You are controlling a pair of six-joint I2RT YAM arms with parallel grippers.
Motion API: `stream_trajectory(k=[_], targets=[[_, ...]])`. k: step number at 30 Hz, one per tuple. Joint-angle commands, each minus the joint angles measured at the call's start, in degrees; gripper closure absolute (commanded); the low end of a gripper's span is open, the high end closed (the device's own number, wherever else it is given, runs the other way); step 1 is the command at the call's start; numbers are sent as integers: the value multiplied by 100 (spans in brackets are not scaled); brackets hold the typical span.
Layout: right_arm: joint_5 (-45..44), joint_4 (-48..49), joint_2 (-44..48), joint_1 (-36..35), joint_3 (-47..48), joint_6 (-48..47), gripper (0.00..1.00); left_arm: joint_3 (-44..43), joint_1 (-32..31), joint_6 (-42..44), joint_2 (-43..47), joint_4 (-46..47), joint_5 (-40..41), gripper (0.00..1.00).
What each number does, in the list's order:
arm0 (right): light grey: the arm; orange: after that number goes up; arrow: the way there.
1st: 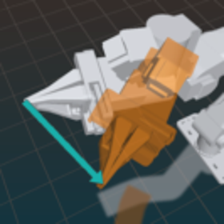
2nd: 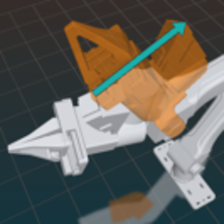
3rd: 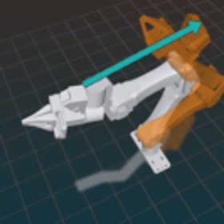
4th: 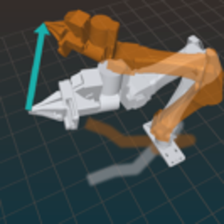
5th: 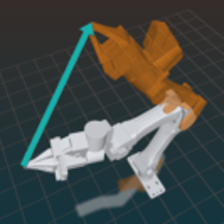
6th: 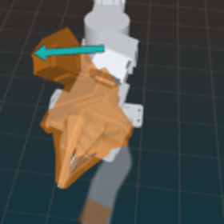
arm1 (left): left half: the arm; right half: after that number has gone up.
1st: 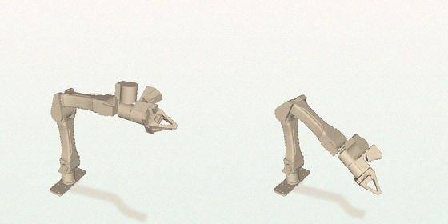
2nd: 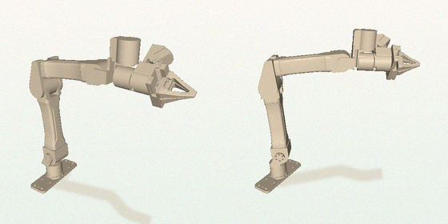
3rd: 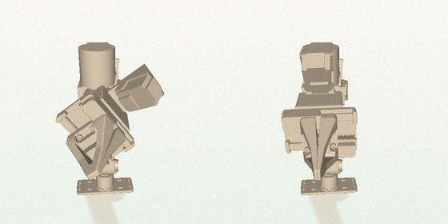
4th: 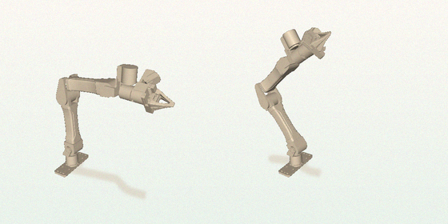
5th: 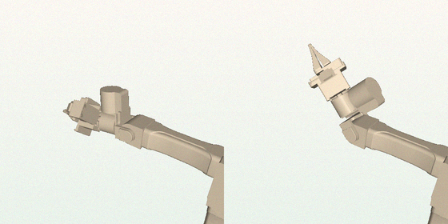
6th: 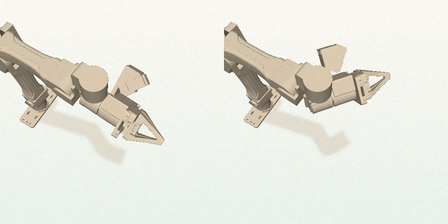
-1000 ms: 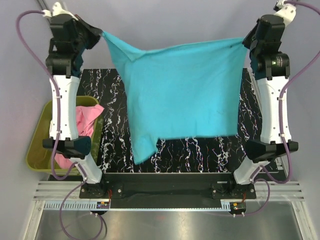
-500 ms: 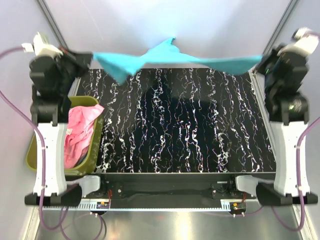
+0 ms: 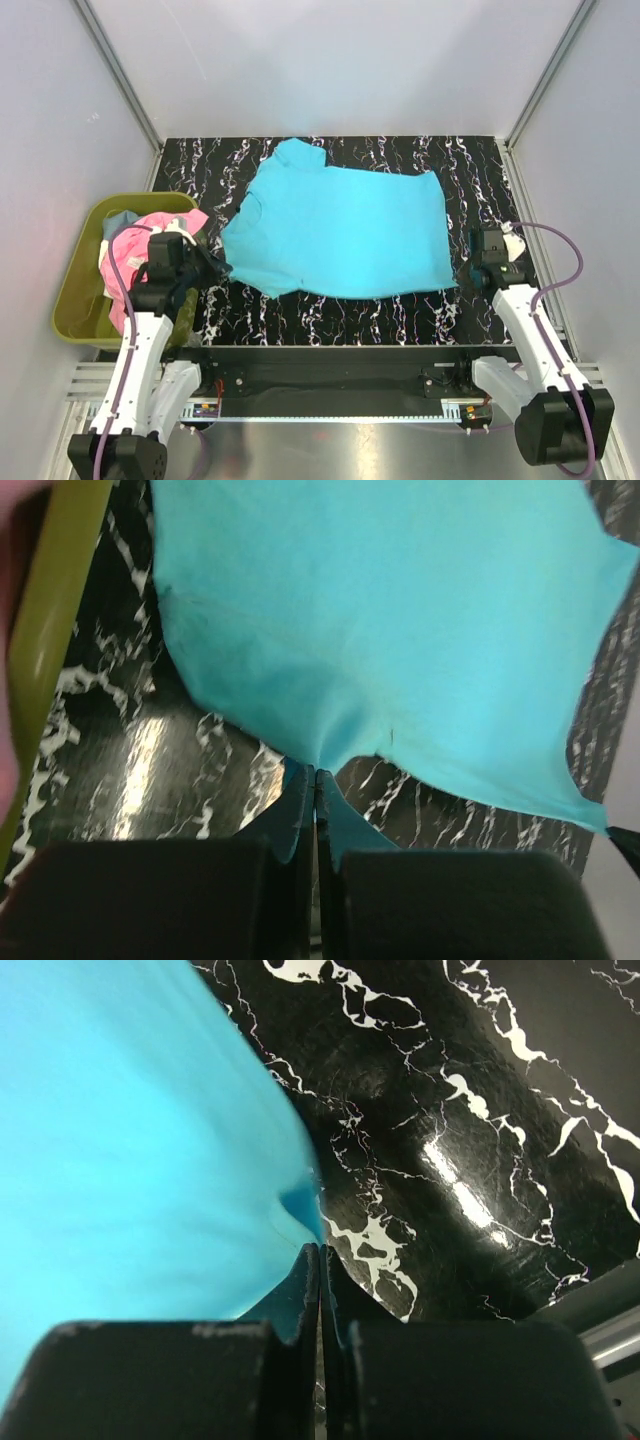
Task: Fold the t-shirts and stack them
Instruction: Flatten the tshirt out, then fold the tshirt
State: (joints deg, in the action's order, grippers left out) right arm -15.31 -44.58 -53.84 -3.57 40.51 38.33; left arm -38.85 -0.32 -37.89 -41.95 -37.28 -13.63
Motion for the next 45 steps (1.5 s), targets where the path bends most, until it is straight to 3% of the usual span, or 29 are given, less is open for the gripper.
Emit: stream_trajectory(k=[1,12,16,25,30,36,45], targets=[[-147,256,278,23,158,421,100,-70,-90,247,223,45,-210,100],[-788,555,-214,23,659,712,100,-281,-135,133,-278,-78,-79,100],[-904,-5,-460,23,1116,754,100,-492,-144,150,-445,-69,-166,100],[-69,-358,347,23,230,1555,100,-658,-337,256,-682,-148,175,100],[-277,-420,454,23,167,1582,100,-966,-671,440,-796,-166,826,100],[-1184,-394,33,23,703,1134,100,-1642,-680,923,-1859,71,862,100],[-992,370,-424,32,932,421,100,-2494,-680,1231,-3204,792,98,100]])
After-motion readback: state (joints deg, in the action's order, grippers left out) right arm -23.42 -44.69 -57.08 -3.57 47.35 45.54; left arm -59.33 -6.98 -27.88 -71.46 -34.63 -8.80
